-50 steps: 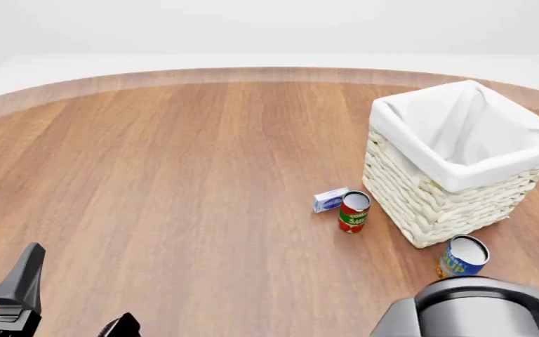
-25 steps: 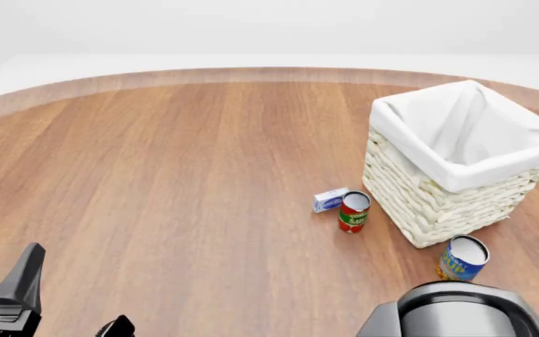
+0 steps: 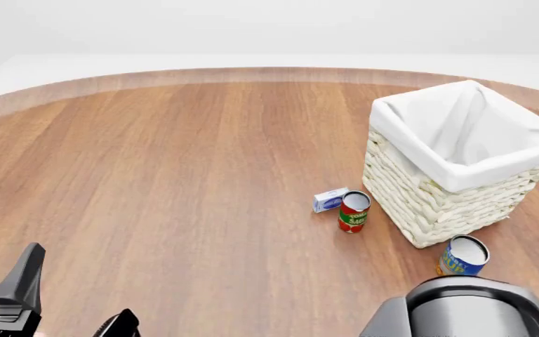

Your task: Pick up the ketchup, and put it in the basket.

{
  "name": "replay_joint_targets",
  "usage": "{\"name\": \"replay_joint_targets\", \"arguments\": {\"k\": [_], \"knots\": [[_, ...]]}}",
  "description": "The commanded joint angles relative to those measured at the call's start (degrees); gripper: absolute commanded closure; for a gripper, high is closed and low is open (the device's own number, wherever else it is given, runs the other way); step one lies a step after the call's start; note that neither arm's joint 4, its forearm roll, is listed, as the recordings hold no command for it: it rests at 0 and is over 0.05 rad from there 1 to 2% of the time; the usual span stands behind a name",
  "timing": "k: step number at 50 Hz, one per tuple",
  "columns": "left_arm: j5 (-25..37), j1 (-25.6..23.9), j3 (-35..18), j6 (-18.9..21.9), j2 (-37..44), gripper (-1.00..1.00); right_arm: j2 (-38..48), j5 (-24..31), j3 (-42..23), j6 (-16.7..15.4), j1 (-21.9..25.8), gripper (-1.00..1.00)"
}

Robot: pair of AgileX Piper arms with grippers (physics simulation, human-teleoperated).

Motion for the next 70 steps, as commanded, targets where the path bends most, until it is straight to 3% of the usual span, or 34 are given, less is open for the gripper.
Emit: {"name": "replay_joint_targets", "arguments": {"k": [1, 43, 70], "knots": [[0.00, 0.00, 0.00, 0.00, 0.00, -1.00, -1.68, -0.36, 0.56, 0.71, -0.97, 1.00], [0.00, 0.00, 0.00, 0.00, 0.00, -1.00, -2.72, -1.64, 0.23, 1.82, -8.12, 1.00], [0.00, 0.00, 0.00, 0.00, 0.00, -1.00, -5.74, 0.17, -1.89, -1.19, -15.29, 1.00]]}}
